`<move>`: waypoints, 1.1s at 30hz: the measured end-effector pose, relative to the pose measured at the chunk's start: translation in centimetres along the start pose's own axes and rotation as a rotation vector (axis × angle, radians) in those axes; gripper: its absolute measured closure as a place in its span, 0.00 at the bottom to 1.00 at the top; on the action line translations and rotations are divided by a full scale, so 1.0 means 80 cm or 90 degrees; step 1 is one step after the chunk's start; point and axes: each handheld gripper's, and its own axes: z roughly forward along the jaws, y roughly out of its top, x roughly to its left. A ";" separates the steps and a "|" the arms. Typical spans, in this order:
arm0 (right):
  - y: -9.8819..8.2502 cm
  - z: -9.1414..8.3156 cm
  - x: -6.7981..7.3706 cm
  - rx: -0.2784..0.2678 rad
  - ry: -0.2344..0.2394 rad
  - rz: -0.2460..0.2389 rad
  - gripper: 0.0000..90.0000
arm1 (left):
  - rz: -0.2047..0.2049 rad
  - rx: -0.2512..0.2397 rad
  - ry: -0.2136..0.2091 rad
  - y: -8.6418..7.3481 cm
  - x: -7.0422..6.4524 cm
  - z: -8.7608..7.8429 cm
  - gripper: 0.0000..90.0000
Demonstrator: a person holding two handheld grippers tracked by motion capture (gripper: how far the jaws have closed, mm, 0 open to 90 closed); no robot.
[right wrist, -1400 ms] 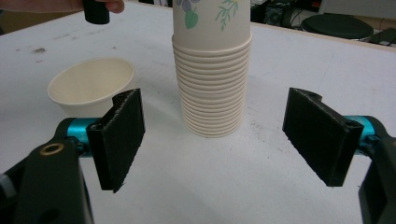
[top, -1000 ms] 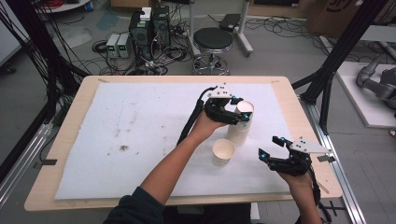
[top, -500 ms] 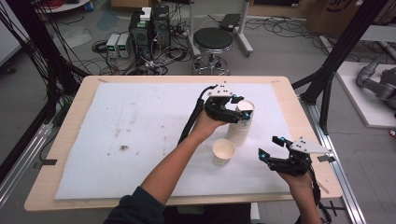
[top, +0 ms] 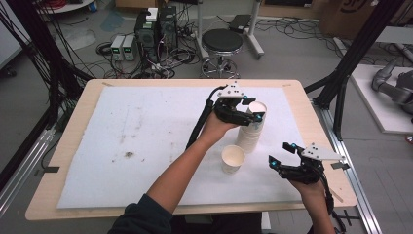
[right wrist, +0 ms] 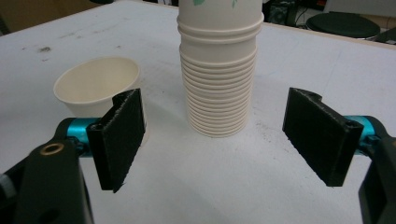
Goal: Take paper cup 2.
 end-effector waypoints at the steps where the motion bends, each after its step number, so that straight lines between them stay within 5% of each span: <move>1: 0.000 0.000 0.000 -0.001 0.000 0.001 0.24 | -0.002 -0.002 0.001 0.000 0.000 0.000 0.40; 33: -0.001 0.001 -0.001 0.001 0.002 -0.003 0.24 | -0.002 -0.017 -0.008 0.007 0.002 -0.004 0.39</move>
